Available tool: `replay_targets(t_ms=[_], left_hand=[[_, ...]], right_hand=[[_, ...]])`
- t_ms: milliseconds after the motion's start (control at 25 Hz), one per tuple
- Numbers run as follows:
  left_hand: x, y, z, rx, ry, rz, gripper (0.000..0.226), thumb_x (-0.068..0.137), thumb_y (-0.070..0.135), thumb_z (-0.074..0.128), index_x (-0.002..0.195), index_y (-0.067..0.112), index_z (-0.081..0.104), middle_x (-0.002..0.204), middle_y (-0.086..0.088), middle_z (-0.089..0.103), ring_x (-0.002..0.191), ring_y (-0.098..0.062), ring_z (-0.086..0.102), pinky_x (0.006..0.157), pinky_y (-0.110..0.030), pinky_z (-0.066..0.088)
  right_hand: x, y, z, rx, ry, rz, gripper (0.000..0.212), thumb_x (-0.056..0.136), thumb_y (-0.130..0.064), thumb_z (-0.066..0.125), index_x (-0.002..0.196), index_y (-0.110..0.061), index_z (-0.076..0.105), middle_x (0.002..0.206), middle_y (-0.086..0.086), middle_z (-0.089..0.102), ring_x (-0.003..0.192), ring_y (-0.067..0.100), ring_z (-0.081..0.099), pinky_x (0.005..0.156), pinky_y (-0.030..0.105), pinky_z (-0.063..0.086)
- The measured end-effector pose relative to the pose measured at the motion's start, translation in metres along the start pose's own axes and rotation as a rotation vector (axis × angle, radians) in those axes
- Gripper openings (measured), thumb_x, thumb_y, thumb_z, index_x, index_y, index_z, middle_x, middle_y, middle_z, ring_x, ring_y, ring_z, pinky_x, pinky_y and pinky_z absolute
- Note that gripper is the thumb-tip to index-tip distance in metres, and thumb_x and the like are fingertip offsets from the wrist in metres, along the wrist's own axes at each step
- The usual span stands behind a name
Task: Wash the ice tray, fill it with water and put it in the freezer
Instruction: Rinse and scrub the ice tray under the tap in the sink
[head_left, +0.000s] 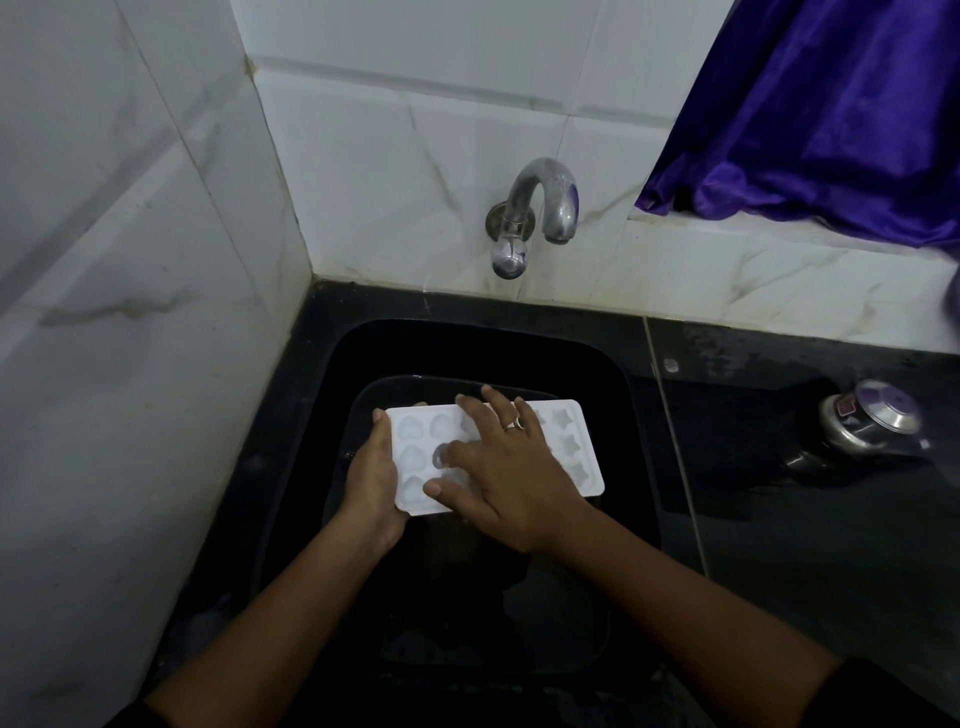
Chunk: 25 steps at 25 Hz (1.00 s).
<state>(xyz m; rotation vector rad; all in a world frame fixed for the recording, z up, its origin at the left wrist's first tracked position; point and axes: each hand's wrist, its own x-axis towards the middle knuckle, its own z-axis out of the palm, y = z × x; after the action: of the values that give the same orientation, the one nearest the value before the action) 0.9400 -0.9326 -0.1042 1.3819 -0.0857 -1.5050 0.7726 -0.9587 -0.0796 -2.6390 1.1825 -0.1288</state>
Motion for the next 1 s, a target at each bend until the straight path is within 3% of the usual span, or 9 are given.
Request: replay_targets(t_ms=[200,360,440,640,800,1000], left_hand=[[0.001,0.003,-0.002,0.0,0.022,0.038,0.061,0.107,0.063,0.033,0.123,0.019,0.073,0.114,-0.015,0.079,0.104,-0.038,0.076,0.087,-0.049,0.06],[-0.003,-0.003,0.004,-0.01,0.014,0.006,0.064,0.105,0.065,0.038,0.121,0.013,0.072,0.114,-0.019,0.078,0.108,-0.041,0.074,0.099,-0.057,0.056],[-0.002,-0.002,0.002,-0.01,0.028,0.015,0.064,0.105,0.065,0.039,0.116,0.012,0.073,0.109,-0.018,0.08,0.105,-0.041,0.075,0.1,-0.057,0.056],[0.0,-0.004,-0.004,-0.016,-0.002,0.005,0.064,0.106,0.064,0.037,0.125,0.013,0.071,0.115,-0.02,0.078,0.108,-0.042,0.073,0.094,-0.056,0.058],[0.005,0.001,-0.01,0.004,0.0,0.033,0.065,0.106,0.065,0.032,0.127,0.019,0.071,0.119,-0.018,0.077,0.11,-0.041,0.073,0.1,-0.058,0.056],[0.005,0.005,-0.016,-0.029,-0.007,0.071,0.059,0.109,0.061,0.029,0.13,0.025,0.071,0.117,-0.01,0.079,0.103,-0.034,0.077,0.076,-0.046,0.061]], right_hand=[[-0.006,0.001,0.005,0.003,0.003,-0.014,0.063,0.1,-0.075,0.024,0.134,-0.035,0.059,0.166,0.01,0.029,0.158,0.034,0.011,0.126,0.061,0.006],[-0.001,-0.007,0.001,0.044,0.015,0.037,0.062,0.101,-0.073,0.027,0.12,-0.03,0.066,0.166,0.011,0.03,0.158,0.032,0.011,0.126,0.059,0.007],[-0.004,-0.011,0.005,0.035,0.001,0.009,0.065,0.1,-0.074,0.024,0.126,-0.028,0.062,0.166,0.012,0.028,0.158,0.032,0.009,0.126,0.057,0.006],[-0.002,-0.005,0.003,0.038,0.015,0.033,0.065,0.1,-0.073,0.02,0.122,-0.034,0.067,0.166,0.009,0.03,0.158,0.032,0.009,0.126,0.059,0.005],[-0.008,-0.005,0.008,0.05,0.005,0.013,0.066,0.1,-0.074,0.019,0.134,-0.036,0.061,0.167,0.008,0.029,0.159,0.03,0.008,0.126,0.059,0.005],[-0.019,0.007,-0.001,0.173,0.066,0.071,0.061,0.101,-0.071,0.026,0.133,-0.032,0.061,0.168,0.007,0.028,0.159,0.028,0.009,0.127,0.054,0.011]])
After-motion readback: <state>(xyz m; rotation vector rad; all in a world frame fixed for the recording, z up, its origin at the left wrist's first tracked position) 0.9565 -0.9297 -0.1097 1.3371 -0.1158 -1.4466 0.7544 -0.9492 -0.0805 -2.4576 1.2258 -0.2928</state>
